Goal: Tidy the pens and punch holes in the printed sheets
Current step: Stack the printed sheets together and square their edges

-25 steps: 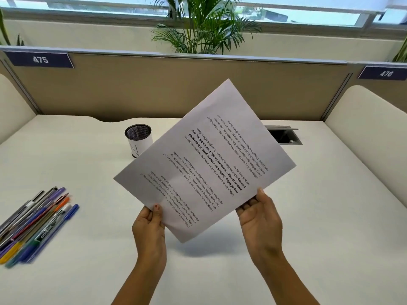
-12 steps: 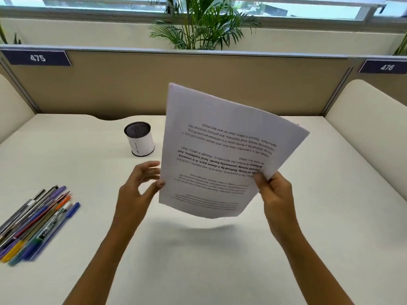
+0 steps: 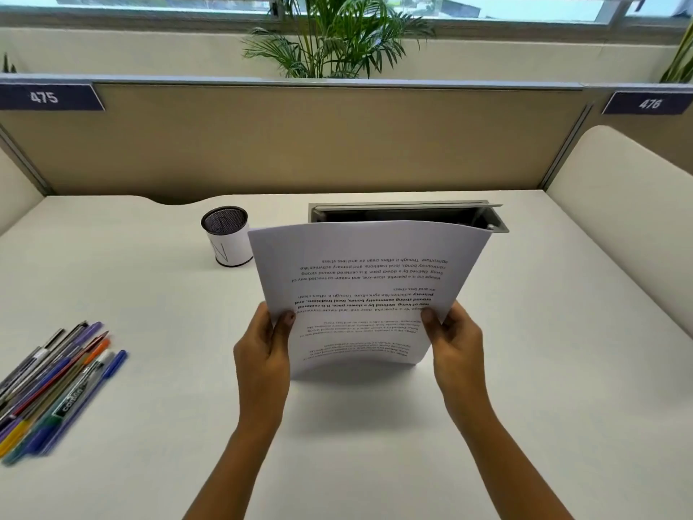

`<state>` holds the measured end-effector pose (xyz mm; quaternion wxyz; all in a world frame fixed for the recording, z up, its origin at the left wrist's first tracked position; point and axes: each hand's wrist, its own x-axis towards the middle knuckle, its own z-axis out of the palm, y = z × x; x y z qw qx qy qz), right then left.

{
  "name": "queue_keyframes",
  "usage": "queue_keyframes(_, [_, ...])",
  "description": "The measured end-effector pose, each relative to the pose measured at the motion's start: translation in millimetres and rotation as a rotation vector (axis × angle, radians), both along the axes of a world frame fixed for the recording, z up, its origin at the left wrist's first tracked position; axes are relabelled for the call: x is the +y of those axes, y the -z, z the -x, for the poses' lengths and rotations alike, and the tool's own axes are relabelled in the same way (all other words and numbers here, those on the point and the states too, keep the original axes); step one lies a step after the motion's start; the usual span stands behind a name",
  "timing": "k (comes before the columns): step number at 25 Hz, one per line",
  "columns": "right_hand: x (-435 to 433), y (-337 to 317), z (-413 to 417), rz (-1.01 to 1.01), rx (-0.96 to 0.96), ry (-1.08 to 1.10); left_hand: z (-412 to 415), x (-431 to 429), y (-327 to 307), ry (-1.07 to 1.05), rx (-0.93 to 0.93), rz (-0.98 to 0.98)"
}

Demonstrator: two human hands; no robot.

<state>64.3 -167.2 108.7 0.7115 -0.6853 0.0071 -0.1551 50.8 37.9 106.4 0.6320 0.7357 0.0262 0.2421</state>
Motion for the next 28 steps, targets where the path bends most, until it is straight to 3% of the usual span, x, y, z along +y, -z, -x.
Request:
queue_keyframes(15, [-5.6, 22.1, 11.6, 0.033, 0.065, -0.022, 16.5, -3.3, 26.1, -0.126, 0.083, 0.046])
queue_keyframes(19, [-15.6, 20.8, 17.8, 0.018, 0.03, -0.077, 15.8, 1.3, 11.3, -0.182, 0.037, 0.164])
queue_keyframes(24, [-12.9, 27.4, 33.5, -0.309, 0.095, -0.205, 15.5, -2.5, -0.6, -0.256, -0.003, 0.436])
queue_keyframes(26, [2.4, 29.2, 39.2, -0.462, 0.129, -0.286, 17.4, -10.6, 3.3, -0.229, 0.043, 0.575])
queue_keyframes(28, [17.3, 29.1, 44.0, -0.489, 0.154, -0.285, 22.4, -21.8, 8.6, -0.15, 0.089, 0.663])
